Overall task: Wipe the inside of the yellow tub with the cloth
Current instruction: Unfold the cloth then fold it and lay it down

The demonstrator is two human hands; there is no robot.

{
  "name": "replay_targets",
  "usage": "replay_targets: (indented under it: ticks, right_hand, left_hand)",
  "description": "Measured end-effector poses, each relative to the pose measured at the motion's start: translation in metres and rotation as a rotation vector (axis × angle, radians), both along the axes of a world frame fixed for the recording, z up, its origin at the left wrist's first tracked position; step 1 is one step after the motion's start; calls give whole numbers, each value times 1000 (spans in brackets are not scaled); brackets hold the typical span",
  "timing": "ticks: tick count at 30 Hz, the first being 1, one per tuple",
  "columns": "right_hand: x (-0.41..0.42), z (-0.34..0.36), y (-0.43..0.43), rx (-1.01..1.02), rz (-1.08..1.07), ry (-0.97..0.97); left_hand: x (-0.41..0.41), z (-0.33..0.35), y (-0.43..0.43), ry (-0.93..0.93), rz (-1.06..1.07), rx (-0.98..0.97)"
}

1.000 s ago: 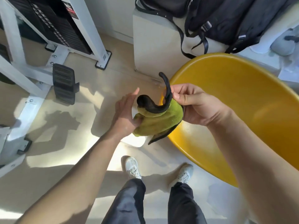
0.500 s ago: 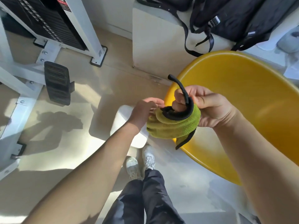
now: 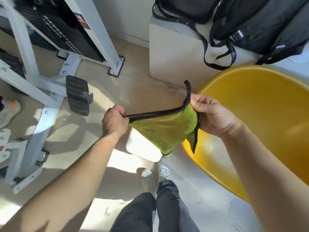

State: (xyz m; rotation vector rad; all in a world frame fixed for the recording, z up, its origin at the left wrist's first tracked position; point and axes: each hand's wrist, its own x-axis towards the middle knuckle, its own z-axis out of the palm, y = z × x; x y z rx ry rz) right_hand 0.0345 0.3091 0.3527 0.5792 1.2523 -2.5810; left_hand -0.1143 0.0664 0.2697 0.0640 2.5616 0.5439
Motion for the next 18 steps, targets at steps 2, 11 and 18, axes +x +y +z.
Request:
replay_targets:
  ticks: [2,11,18]
  right_hand:
    - [-11,-17,2,262,-129,-149]
    - [-39,-114,-31,1065,-129,-356]
    - [42,-256,-136,1211,-20,-601]
  left_hand:
    - [-32,4,-20,10,161,44]
    - [-57,-56,-61,-56,282,270]
    - [8,-190,-126,-188,-11,27]
